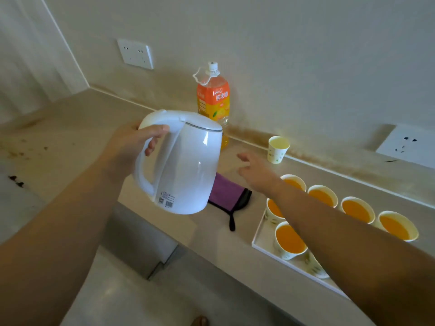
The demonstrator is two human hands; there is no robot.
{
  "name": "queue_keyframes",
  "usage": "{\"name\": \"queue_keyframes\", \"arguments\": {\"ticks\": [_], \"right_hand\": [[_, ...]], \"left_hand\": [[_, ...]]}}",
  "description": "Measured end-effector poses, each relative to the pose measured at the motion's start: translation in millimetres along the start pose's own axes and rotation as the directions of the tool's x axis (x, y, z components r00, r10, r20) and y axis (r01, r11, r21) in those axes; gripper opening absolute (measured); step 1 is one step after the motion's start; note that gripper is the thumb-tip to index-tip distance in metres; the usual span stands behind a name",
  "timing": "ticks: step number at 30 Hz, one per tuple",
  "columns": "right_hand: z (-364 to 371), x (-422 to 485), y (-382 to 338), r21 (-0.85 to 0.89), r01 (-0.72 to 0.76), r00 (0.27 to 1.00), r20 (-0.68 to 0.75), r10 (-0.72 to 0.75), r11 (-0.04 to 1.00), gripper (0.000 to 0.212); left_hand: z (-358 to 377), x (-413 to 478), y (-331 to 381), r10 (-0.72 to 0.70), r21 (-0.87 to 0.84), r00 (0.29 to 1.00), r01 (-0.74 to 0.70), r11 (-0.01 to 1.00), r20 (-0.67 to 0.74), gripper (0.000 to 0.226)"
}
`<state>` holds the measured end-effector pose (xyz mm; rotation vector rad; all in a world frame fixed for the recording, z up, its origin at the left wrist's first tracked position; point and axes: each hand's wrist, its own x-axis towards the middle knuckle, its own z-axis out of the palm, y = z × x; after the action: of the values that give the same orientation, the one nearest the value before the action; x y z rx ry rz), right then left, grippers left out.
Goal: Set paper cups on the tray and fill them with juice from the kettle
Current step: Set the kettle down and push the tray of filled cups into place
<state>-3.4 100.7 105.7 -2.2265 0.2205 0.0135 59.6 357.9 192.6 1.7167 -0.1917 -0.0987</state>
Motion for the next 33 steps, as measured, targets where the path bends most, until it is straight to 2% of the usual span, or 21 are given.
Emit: {"name": "queue_keyframes", "arguments": {"ticks": [2,5,8,11,13,15,19,21,22,23,25,26,28,30,31,33], "right_hand": [[32,18,14,-0.173,-0.032,0.994,0.102,0.05,0.984,0.053],[62,30,31,-0.474,0.036,0.968,0.236,0.088,0.88,0.066],[88,46,38,-0.581,0.105,0.95,0.299,0.092,0.807,0.072],[108,57,54,-0.683,0.156,0.927,0.351,0.133,0.714,0.068],[120,58,68,-0.711,0.18,0.938,0.332,0.099,0.68,0.065],[122,55,73,-0.699,0.178,0.965,0.262,0.016,0.693,0.069],[125,65,89,-0.671,0.144,0.989,0.073,-0.128,0.727,0.039],[125,70,85,-0.547,0.153,0.976,-0.047,-0.213,0.823,0.036],[123,70,79,-0.45,0.129,0.975,-0.106,-0.196,0.884,0.038],[118,68,71,-0.35,0.082,0.978,-0.15,-0.142,0.933,0.04],[106,63,51,0.043,-0.097,0.962,-0.253,0.105,0.994,0.038],[99,59,39,0.245,-0.163,0.931,-0.282,0.231,0.956,0.038],[86,49,11,0.537,-0.155,0.894,-0.28,0.349,0.829,0.037],[74,36,-20,0.732,-0.074,0.919,-0.214,0.332,0.678,0.031],[69,28,-36,0.773,-0.033,0.942,-0.188,0.279,0.633,0.03],[63,18,-57,0.764,0.016,0.963,-0.185,0.195,0.645,0.034]], "left_hand": [[-14,16,-11,-0.028,0.014,0.999,0.029,0.999,-0.017,0.017],[-23,27,-22,-0.046,-0.002,0.999,0.046,0.999,-0.027,0.01],[-36,42,-31,-0.065,-0.018,0.998,0.065,0.998,-0.023,0.015],[-43,51,-40,-0.072,-0.021,0.997,0.073,0.997,0.024,0.02],[-48,58,-48,-0.081,-0.022,0.995,0.082,0.996,0.054,0.029],[-51,61,-55,-0.092,-0.022,0.993,0.094,0.995,0.07,0.031],[-56,62,-63,-0.069,-0.037,0.992,0.073,0.997,0.106,0.019],[-56,61,-67,-0.072,-0.051,0.992,0.077,0.996,0.101,0.019],[-56,61,-68,-0.073,-0.054,0.993,0.079,0.995,0.098,0.019],[-56,60,-69,-0.075,-0.061,0.993,0.081,0.995,0.095,0.02],[-56,58,-71,-0.076,-0.076,0.993,0.083,0.994,0.094,0.021],[-55,57,-71,-0.072,-0.078,0.992,0.08,0.994,0.1,0.02],[-51,54,-70,-0.06,-0.074,0.992,0.068,0.995,0.112,0.02],[-43,51,-67,-0.041,-0.086,0.992,0.051,0.995,0.121,0.021],[-39,49,-63,-0.024,-0.097,0.992,0.036,0.995,0.125,0.022],[-31,45,-57,0.002,-0.128,0.99,0.017,0.992,0.141,0.024]]}}
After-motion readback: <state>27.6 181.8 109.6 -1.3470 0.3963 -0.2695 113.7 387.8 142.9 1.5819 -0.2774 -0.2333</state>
